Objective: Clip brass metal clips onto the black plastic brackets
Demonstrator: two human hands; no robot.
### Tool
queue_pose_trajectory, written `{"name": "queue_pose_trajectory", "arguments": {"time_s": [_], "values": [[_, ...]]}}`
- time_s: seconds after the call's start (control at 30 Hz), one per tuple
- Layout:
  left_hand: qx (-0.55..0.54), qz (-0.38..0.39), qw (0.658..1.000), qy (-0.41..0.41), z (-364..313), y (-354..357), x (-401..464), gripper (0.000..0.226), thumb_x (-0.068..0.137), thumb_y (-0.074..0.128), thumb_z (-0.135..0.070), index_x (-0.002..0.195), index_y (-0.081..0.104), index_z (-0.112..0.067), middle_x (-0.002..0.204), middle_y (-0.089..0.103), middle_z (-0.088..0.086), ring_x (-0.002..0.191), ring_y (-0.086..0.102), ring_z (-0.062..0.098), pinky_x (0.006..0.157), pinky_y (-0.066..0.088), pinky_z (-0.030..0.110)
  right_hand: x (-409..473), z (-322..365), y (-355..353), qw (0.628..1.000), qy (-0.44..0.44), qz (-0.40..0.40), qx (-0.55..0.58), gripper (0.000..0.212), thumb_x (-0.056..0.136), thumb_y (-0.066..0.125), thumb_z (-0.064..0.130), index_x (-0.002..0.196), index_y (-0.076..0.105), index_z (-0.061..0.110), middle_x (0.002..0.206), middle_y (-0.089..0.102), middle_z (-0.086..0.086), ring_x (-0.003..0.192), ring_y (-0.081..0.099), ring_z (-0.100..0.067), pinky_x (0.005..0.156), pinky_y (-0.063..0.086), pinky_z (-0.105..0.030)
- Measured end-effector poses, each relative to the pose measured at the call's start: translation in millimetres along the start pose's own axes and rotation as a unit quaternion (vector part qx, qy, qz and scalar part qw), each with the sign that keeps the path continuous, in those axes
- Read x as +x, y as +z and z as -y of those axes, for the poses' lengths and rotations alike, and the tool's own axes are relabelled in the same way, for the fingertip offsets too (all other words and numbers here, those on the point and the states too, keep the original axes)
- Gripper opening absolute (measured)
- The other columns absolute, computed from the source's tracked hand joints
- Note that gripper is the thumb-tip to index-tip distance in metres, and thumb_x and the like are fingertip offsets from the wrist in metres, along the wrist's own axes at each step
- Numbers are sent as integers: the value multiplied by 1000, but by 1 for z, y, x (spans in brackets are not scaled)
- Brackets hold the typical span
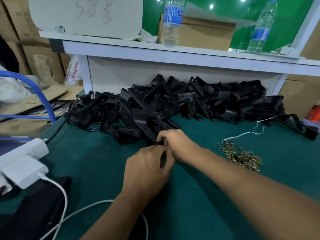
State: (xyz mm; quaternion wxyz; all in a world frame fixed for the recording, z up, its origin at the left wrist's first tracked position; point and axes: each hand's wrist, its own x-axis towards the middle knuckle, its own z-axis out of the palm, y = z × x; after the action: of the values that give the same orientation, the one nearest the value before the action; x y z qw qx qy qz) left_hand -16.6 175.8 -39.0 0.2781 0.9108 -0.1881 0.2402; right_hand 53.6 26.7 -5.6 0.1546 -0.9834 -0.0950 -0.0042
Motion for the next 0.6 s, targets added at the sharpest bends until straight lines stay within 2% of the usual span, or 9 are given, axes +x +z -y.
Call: {"name": "queue_pose_trajectory", "arguments": {"time_s": [0.1,0.2,0.23,0.3,0.37,0.43,0.5,0.57,0.6], "values": [[4,-44,999,-19,3,-2,-2,30,95,39,-49,76,53,-29,70,53,-12,63,51,13,52,41,33,-31,-4,-3,1000,-10,-15,25,3,91,69,29,92,67,27,95,49,5,84,58,-22,80,55,-40],[-11,-77,995,-59,6,1,0,25,95,44,-48,89,59,-28,82,59,-12,72,58,17,55,46,35,-72,-6,-3,997,-47,-13,61,15,92,70,30,80,62,26,92,52,1,84,57,-17,78,49,-33],[-13,-66,996,-62,6,3,2,24,96,45,-49,97,60,-29,89,59,-12,79,59,18,58,45,34,-88,-8,-4,994,-59,9,88,14,93,70,32,81,65,26,91,55,2,84,58,-14,78,48,-27],[18,18,999,-45,5,10,3,37,97,48,-55,122,55,-30,110,57,-9,102,58,18,73,49,35,-117,-15,-11,984,-77,48,151,6,94,72,35,90,73,31,92,61,6,84,60,-6,78,47,-17],[71,118,990,14,4,17,1,66,95,47,-66,148,35,-30,133,47,-6,127,48,20,99,46,37,-129,-34,-24,978,-60,-23,200,4,96,74,31,95,78,31,92,69,8,82,63,-5,78,51,-21],[58,162,984,42,3,21,-2,76,95,48,-67,157,19,-35,145,38,-8,138,38,19,112,36,39,-130,-66,-39,964,6,-170,203,9,96,73,27,88,77,28,83,73,14,75,65,-4,72,50,-23],[-8,178,983,37,3,21,-2,75,96,56,-57,157,16,-42,147,33,-12,138,36,17,115,34,37,-128,-102,-52,940,91,-282,172,15,97,71,26,83,75,28,72,69,21,67,61,1,62,42,-11],[-83,181,980,27,3,20,-4,81,95,66,-39,155,12,-50,149,26,-16,133,40,14,109,41,32,-129,-137,-54,927,138,-323,131,16,98,69,26,83,73,29,73,68,19,72,62,2,61,40,-8],[-104,175,979,31,4,19,-5,87,93,68,-28,153,11,-52,151,21,-18,129,43,13,103,46,30,-130,-151,-51,928,138,-330,101,15,98,68,26,84,72,30,77,68,17,77,63,-2,65,42,-12]]}}
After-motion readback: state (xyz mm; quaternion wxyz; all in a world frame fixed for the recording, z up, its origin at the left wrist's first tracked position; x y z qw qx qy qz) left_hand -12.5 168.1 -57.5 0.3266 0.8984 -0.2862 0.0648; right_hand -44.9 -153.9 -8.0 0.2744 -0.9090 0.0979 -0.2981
